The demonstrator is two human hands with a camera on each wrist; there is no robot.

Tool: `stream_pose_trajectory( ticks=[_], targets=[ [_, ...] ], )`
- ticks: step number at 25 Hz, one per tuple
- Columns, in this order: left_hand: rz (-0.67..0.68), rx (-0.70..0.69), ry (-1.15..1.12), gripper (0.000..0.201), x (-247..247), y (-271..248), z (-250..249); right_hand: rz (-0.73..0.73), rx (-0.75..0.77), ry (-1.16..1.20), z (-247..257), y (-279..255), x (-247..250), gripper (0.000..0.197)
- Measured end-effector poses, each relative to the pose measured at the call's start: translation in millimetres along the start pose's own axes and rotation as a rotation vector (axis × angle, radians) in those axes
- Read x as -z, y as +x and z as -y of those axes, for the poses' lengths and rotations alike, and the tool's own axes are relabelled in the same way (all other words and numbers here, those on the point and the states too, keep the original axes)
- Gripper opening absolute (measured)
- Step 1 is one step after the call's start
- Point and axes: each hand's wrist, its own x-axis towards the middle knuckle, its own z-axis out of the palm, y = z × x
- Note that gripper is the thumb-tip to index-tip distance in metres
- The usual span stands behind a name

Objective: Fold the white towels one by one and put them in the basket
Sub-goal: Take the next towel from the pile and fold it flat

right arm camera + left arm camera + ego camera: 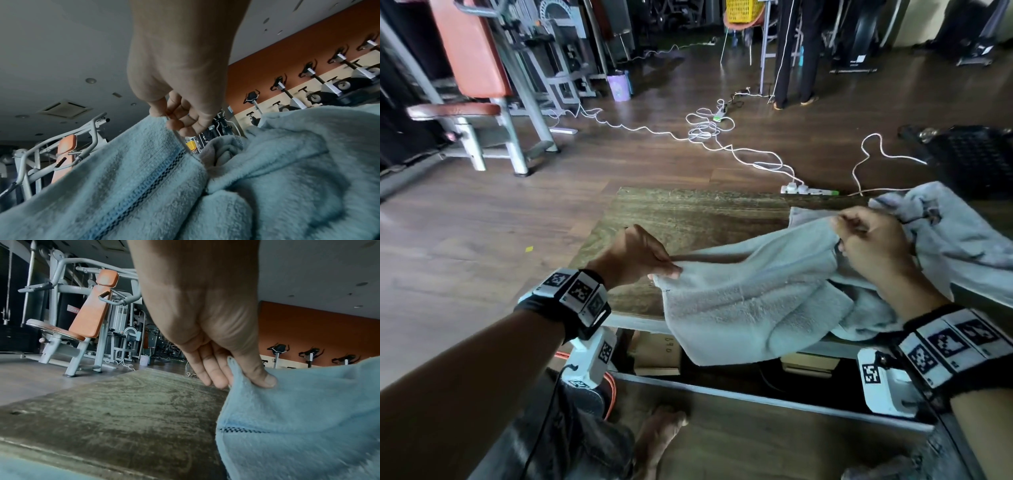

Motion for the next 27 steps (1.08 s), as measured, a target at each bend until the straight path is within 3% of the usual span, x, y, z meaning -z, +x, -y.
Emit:
stream_pose_trajectory(
  ticks=[3,8,12,19,27],
  targets=[
    [0.005,0.01,0.039,0.021,5,-6,-5,-0.01,-0.018,0.029,-4,-4,8,0.013],
    [0.172,-0.073,0.231,0.024,15,-19,-16,-0.031,-0.072,0.089,-6,-14,16,0.015],
    [0.111,-0.12,0.182,0.03,20,-25,-20,-0.035,-0.095,0.093,-8,-15,14,0.016],
    [0.089,-0.117,0.242,0.012,19,-29,-12,-0.009,-0.084,0.055,10,-27,10,0.01],
    [0.16,-0.066,0.357,0.036,-2,-18,7,0.027,-0.049,0.059,4,-23,-2,0.014]
  ],
)
